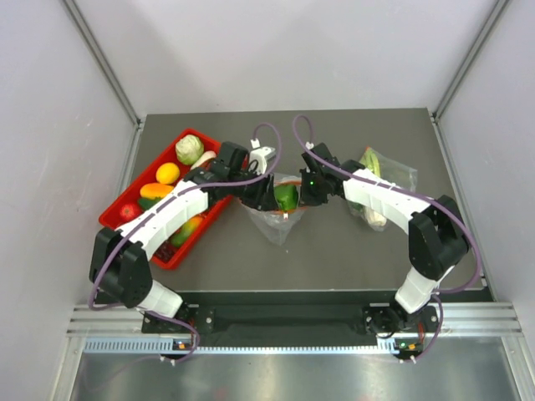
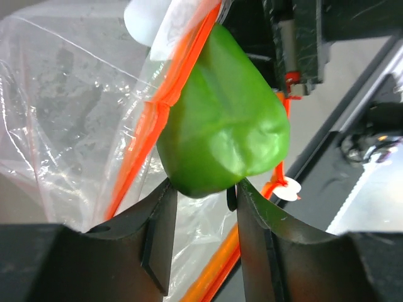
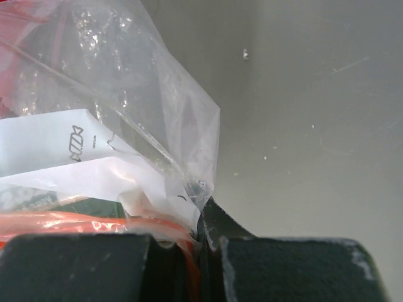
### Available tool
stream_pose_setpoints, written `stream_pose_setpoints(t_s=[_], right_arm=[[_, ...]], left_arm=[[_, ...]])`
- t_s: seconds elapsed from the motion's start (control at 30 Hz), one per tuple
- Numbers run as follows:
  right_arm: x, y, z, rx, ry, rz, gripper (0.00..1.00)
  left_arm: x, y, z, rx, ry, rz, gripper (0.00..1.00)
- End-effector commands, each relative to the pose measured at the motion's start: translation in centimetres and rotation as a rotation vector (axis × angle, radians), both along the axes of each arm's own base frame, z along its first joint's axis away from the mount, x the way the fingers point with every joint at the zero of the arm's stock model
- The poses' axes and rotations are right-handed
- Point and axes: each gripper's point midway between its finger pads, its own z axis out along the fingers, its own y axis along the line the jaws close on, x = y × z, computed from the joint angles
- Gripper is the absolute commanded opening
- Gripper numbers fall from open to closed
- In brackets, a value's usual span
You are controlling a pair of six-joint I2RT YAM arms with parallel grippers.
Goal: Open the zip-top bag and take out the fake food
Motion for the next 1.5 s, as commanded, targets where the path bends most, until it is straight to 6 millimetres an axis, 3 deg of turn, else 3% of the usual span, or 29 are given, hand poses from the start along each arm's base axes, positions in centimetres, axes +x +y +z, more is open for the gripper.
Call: stream_pose_setpoints(t_s=[0.0,0.2,0.3,0.53,0.67,0.9,1.23,1.4,1.47], right_arm=[[1.3,-1.6,-0.6,-0.045,-0.035,-0.038,0.0],[1.0,-1.8,-1.1,-0.045,-0.029,-0.042,0.0],[1.0,-1.7,-1.2,-0.046,-0.028,-0.039,0.0],[1.1,-1.6,-1.2,-0.043,-0.03,-0.036,0.0],[1.0,-1.8,-1.4,-0.052,-0.024,-0.038,0.0],[1.1,-1.6,-1.4,-0.049,-0.023,-0.037,0.0],[1.2,-1.5,-1.2,-0.046,-0.024,-0.032,0.0],[1.3,-1.5,-1.1,-0.043,-0.028,-0.033,0.0],[1.2,-1.4,-1.2,-0.042,-0.025,-0.03,0.0]], left_arm=[[-0.1,0.5,3.2,-0.11,-0.018,0.023,0.24],[1.9,1.6,6.2,-0.271,-0.03,0.113,0.23],[1.9,1.5,7.9,-0.366,-0.002,0.092,0.23],[2.5,2.7,8.3,-0.403,0.02,0.11,0.22],[2.4,3.8,9.7,-0.464,0.022,0.096,0.22],[1.8,4.8,10.2,-0.467,0.036,0.085,0.21],[3.9,8.6,14.6,-0.522,-0.069,0.219,0.21],[3.6,7.8,14.2,-0.491,-0.072,0.205,0.22],[3.0,6.1,14.8,-0.428,-0.13,0.192,0.24]])
